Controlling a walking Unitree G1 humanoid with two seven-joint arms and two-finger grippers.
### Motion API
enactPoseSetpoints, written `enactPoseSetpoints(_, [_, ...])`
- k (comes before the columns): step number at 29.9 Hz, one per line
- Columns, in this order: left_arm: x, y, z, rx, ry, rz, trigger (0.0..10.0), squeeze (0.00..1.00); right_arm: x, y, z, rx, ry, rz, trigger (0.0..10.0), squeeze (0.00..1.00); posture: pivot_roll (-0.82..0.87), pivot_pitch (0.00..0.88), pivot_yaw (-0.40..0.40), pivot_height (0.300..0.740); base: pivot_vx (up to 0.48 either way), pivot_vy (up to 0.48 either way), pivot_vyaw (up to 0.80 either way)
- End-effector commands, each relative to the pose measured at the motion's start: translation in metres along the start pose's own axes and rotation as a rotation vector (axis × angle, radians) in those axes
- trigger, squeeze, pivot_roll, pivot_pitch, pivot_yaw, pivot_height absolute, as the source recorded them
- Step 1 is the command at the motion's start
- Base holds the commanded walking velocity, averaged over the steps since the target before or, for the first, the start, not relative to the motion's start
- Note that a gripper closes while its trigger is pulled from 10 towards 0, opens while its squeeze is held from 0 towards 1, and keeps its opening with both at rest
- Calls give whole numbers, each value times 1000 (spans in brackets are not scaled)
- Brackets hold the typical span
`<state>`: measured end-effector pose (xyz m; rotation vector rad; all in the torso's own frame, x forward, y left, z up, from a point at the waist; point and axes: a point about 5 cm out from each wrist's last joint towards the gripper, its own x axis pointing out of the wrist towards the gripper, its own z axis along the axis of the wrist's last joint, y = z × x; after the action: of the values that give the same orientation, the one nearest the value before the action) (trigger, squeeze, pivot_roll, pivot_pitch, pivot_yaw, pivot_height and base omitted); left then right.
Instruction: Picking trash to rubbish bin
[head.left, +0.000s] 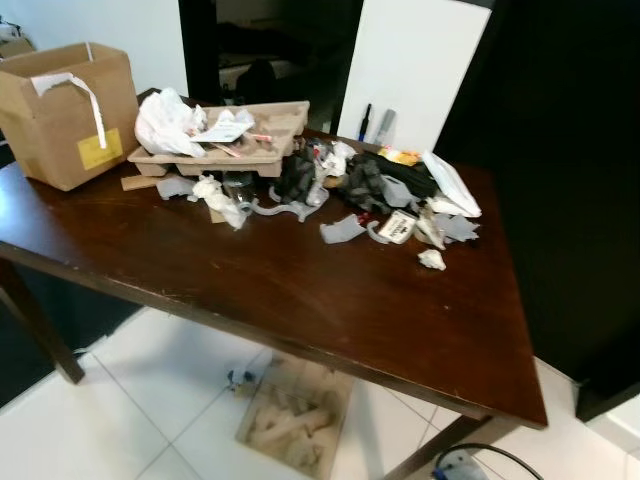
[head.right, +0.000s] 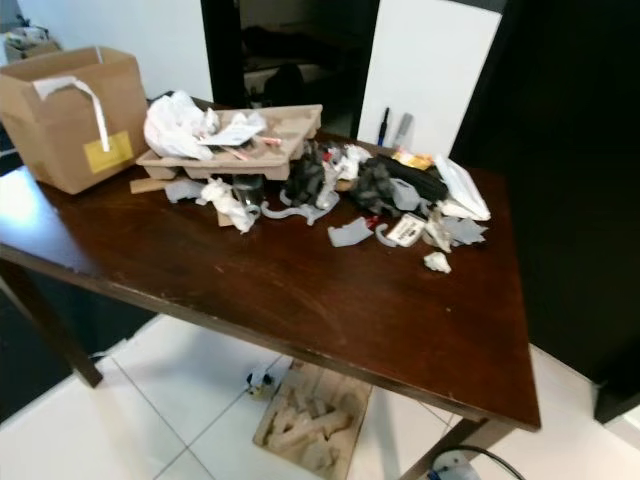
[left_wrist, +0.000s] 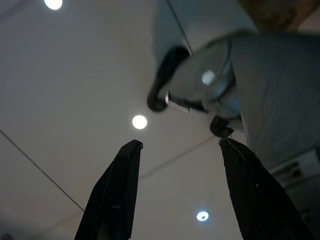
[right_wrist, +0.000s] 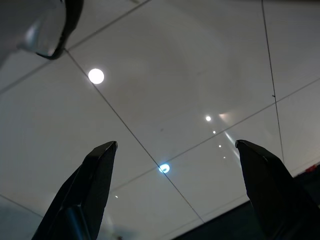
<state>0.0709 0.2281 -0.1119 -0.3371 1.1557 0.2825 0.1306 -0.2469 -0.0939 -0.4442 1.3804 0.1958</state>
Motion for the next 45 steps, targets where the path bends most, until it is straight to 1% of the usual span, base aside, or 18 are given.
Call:
enactPoseSetpoints(1, [-2, 6, -2, -15, 4, 27, 10000, 0, -1, -5, -10, 0, 38, -13, 10000, 0, 186, 49, -106, 740, 247, 0, 0])
enactPoseSetpoints(4, [-3, 11, -2, -38, -2, 38, 10000, 0, 0, -4, -13, 7, 59, 0, 10000, 0, 187, 52, -106, 740, 0, 0, 0])
enactPoseSetpoints(8, [-3, 9, -9, 28, 38, 20, 10000, 0, 0, 2, -23, 21, 112, 47, 10000, 0, 185, 52, -104, 740, 0, -234, 0])
enactPoseSetpoints(14, [-3, 7, -12, -7, 38, 28, 10000, 0, 0, 14, -41, 15, 198, 143, 10000, 0, 183, 56, -105, 740, 0, -181, -394])
enactPoseSetpoints(18, [-3, 8, -13, -17, 38, 37, 10000, 0, 0, 16, -42, 34, 192, 148, 10000, 0, 183, 56, -105, 740, 0, 0, -783])
enactPoseSetpoints(23, [-4, 10, -15, -15, 42, 46, 10000, 0, 0, 19, -45, 66, 201, 191, 10000, 0, 182, 64, -104, 740, 0, 0, 0])
enactPoseSetpoints(26, [-6, 15, -17, -25, 44, 68, 10000, 0, -1, 22, -48, 70, 220, 219, 10000, 0, 186, 68, -103, 740, 0, 0, 0])
enactPoseSetpoints(28, [-10, 27, -20, -57, 41, 114, 10000, 0, -3, 25, -57, 68, 281, 266, 10000, 0, 190, 70, -104, 740, 0, 0, 0])
enactPoseSetpoints(30, [-11, 29, -20, -62, 40, 122, 10000, 0, -3, 25, -59, 73, 292, 267, 10000, 0, 190, 70, -104, 740, 0, 0, 0])
enactPoseSetpoints(32, [-14, 38, -20, -96, 26, 157, 10000, 0, -4, 16, -68, 79, 317, 192, 10000, 0, 191, 70, -106, 740, 0, 0, 0])
enactPoseSetpoints(34, [-19, 53, -21, -138, 10, 212, 10000, 0, -6, 2, -78, 165, 327, 83, 10000, 0, 192, 70, -108, 740, 0, 0, 0])
enactPoseSetpoints(35, [-19, 53, -21, -138, 10, 212, 10000, 0, -6, 2, -78, 165, 327, 83, 10000, 0, 192, 70, -108, 740, 0, 0, 0])
enactPoseSetpoints(36, [-23, 60, -21, -152, 4, 240, 10000, 0, -8, -3, -82, 225, 329, 42, 10000, 0, 193, 70, -109, 740, 0, 0, 0])
enactPoseSetpoints(37, [-23, 60, -21, -152, 4, 240, 10000, 0, -8, -3, -82, 225, 329, 42, 10000, 0, 193, 70, -109, 740, 0, 0, 0])
enactPoseSetpoints(40, [-37, 90, -23, -212, -24, 354, 10000, 0, -13, -24, -94, 399, 316, -90, 10000, 0, 194, 74, -114, 740, 0, 0, 0])
enactPoseSetpoints(43, [-50, 113, -25, -239, -46, 434, 10000, 0, -19, -44, -103, 482, 303, -220, 10000, 0, 203, 86, -125, 740, 0, 0, 0])
enactPoseSetpoints(44, [-50, 113, -25, -239, -46, 434, 10000, 0, -19, -44, -103, 482, 303, -220, 10000, 0, 203, 86, -125, 740, 0, 0, 0])
enactPoseSetpoints(45, [-56, 122, -25, -244, -55, 466, 10000, 0, -21, -50, -106, 551, 299, -263, 10000, 0, 204, 88, -128, 740, 0, 0, 0])
